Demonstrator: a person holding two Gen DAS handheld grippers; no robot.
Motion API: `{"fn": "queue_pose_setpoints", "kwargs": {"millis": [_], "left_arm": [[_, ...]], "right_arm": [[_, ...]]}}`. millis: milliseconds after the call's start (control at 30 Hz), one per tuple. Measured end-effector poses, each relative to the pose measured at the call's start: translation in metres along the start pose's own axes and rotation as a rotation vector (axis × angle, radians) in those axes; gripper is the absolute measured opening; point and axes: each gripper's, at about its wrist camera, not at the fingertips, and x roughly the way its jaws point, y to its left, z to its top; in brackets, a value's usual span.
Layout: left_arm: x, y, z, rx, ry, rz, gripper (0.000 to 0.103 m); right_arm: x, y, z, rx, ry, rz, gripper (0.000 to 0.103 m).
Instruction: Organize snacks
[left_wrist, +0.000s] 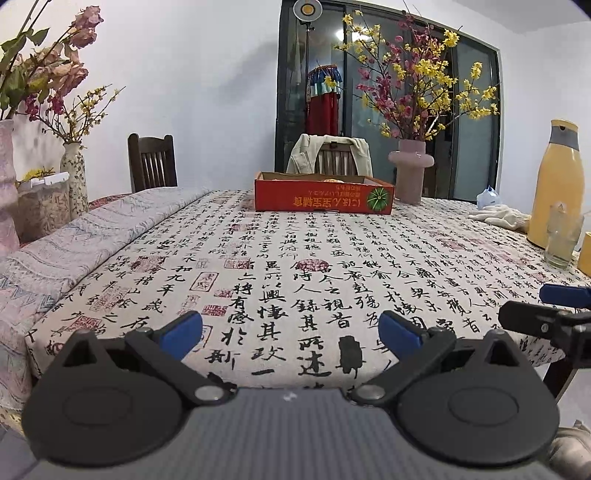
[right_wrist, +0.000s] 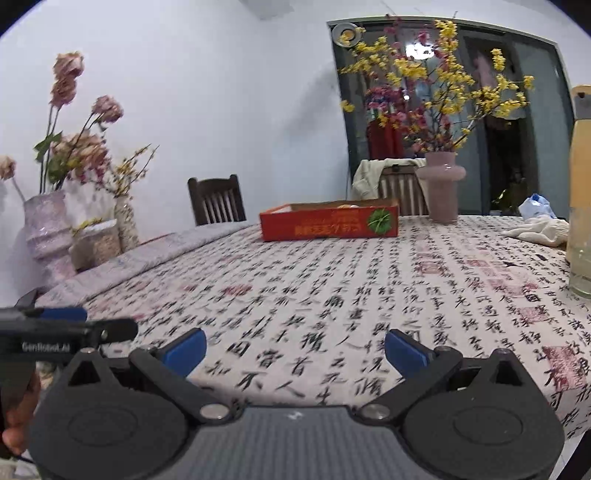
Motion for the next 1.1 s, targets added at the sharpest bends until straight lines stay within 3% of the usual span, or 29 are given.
{"fn": "queue_pose_setpoints", "kwargs": {"millis": [1100], "left_arm": [[0.0012, 0.0020, -0.0005, 0.000, -0.005, -0.017, 0.103]], "right_arm": [[0.0029, -0.0043, 0.0007, -0.005, 0.015, -0.018, 0.103]]}}
